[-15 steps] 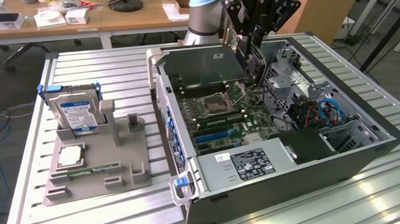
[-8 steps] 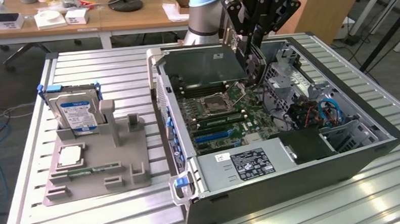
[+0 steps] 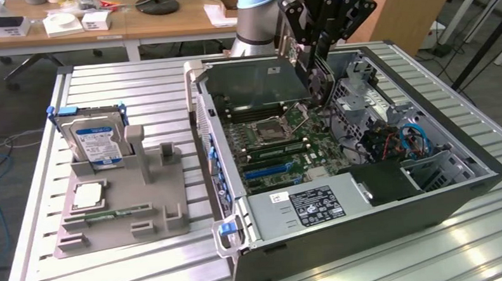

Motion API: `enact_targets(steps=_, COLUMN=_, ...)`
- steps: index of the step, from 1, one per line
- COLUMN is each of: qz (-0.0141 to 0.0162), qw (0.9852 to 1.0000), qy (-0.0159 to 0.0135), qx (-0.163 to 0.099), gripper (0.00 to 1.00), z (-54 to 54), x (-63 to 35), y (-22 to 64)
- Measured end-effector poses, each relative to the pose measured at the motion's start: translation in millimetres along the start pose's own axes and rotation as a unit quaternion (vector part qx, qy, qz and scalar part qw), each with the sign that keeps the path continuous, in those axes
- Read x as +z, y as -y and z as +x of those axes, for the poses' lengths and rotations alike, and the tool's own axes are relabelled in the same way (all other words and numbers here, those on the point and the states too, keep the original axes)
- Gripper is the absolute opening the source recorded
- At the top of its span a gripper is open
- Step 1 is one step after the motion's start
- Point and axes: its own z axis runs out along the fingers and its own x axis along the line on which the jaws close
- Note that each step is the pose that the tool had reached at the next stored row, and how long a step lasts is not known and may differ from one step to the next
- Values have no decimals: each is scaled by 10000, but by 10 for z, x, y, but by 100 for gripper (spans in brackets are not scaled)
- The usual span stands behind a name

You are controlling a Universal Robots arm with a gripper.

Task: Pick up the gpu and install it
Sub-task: 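Insert the gpu into the slot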

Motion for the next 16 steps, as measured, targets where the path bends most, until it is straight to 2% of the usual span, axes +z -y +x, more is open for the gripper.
enact_targets(steps=12, qz=37, qw=9999, qy=-7, qx=-140, gripper=27, z=1, x=13, y=-13)
enact_targets(steps=16, qz=38, qw=9996, qy=-14, qx=-286, gripper=27, z=2, x=15, y=-13)
